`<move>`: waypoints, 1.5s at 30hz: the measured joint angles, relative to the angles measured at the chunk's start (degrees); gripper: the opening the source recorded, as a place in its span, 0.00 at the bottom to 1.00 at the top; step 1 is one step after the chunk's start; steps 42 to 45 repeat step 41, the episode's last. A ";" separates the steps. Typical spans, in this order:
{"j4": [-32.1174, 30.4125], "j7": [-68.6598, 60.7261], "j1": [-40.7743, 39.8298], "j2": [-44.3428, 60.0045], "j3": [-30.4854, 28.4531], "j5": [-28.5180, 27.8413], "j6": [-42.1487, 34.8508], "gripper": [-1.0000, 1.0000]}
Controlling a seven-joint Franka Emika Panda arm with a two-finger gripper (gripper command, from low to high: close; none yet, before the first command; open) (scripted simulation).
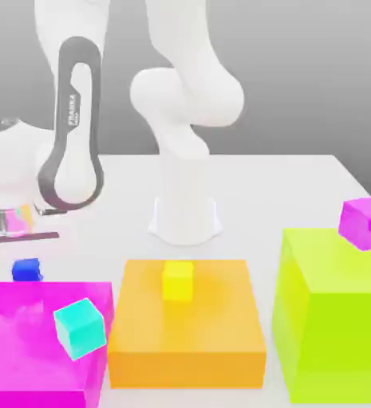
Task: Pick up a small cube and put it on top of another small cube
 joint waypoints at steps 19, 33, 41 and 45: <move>13.36 35.76 21.28 -11.53 12.43 11.28 -27.27 0.00; 23.14 70.16 39.02 -24.29 39.24 -0.14 -45.90 0.00; 19.04 74.64 40.54 -21.79 44.01 -2.67 -38.94 1.00; 19.04 74.64 40.54 -21.79 44.01 -2.67 -38.94 1.00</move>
